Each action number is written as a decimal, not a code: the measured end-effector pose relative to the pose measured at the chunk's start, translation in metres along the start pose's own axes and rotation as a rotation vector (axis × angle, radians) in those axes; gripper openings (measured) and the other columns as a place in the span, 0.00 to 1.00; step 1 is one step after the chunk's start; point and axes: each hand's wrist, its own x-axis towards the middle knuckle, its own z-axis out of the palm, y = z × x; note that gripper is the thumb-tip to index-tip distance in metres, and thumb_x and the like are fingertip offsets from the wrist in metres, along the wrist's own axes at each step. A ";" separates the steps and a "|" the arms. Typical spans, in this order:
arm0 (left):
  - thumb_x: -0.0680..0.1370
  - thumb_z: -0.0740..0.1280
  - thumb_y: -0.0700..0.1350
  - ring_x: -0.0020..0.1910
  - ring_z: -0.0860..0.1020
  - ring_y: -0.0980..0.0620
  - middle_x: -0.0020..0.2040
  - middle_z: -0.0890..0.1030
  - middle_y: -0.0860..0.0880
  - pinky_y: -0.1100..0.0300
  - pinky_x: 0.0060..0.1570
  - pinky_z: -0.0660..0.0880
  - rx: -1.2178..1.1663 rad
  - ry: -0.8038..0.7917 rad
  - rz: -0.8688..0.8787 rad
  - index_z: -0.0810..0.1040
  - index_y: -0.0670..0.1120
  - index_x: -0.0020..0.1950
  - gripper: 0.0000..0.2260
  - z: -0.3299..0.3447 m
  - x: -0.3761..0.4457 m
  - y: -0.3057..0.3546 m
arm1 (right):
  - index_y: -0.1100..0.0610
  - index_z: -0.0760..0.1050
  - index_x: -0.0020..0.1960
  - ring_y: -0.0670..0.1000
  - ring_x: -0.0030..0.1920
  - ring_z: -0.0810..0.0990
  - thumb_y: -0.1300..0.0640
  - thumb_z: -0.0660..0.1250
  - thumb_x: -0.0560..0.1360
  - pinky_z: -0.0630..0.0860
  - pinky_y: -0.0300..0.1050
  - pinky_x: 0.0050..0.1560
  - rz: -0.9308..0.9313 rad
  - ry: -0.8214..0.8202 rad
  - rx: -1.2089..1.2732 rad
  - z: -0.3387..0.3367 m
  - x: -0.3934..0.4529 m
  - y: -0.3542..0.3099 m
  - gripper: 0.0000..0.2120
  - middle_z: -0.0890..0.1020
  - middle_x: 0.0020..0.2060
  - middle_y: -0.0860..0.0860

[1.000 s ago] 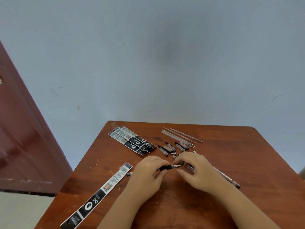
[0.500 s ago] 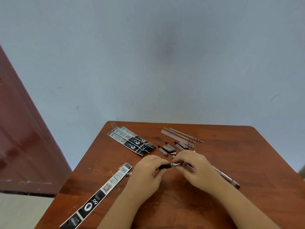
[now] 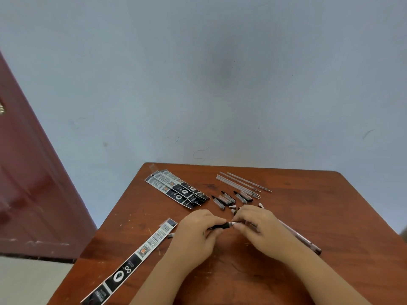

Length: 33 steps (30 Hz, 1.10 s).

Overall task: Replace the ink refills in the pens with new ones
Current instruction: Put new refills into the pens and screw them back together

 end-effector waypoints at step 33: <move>0.77 0.62 0.40 0.54 0.74 0.53 0.53 0.79 0.49 0.67 0.48 0.65 0.117 0.253 -0.399 0.78 0.47 0.58 0.12 -0.013 0.005 -0.008 | 0.57 0.78 0.51 0.52 0.49 0.78 0.56 0.62 0.75 0.71 0.43 0.49 0.190 0.214 -0.355 0.010 0.042 -0.020 0.09 0.82 0.46 0.53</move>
